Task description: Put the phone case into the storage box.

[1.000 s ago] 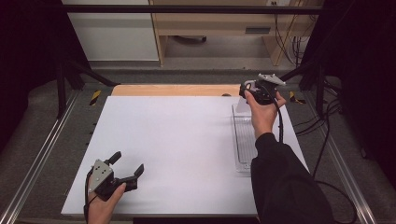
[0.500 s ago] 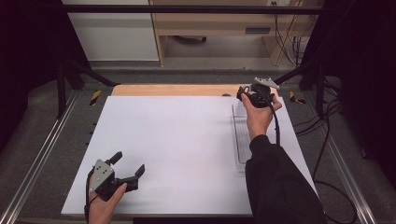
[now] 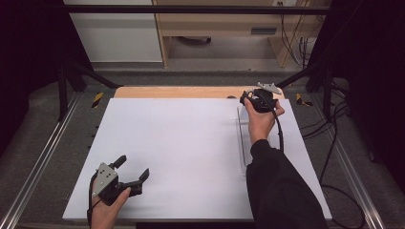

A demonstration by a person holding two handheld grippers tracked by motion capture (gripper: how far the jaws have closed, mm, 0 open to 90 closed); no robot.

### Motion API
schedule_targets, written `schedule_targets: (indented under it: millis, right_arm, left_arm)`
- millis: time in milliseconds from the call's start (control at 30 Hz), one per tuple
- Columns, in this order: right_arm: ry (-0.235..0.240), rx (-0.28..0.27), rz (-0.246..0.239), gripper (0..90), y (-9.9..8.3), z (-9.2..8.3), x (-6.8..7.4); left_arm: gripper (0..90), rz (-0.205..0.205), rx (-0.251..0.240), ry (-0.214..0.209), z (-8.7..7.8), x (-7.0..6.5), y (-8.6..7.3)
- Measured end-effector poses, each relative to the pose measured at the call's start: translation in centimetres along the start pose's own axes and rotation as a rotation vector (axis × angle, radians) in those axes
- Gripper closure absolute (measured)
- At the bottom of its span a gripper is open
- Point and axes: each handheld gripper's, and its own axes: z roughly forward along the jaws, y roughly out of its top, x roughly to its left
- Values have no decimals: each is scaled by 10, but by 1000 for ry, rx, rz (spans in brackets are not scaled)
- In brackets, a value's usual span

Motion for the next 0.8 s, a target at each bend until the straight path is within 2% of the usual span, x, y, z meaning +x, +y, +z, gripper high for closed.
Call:
schedule_targets:
  millis: [300, 800]
  right_arm:
    - [-22, 5, 2, 180, -6, 5, 2]
    - [-16, 14, -24, 179, -10, 8, 9]
  left_arm:
    - [34, 5, 2, 0, 1, -1, 0]
    - [34, 8, 3, -3, 1, -2, 0]
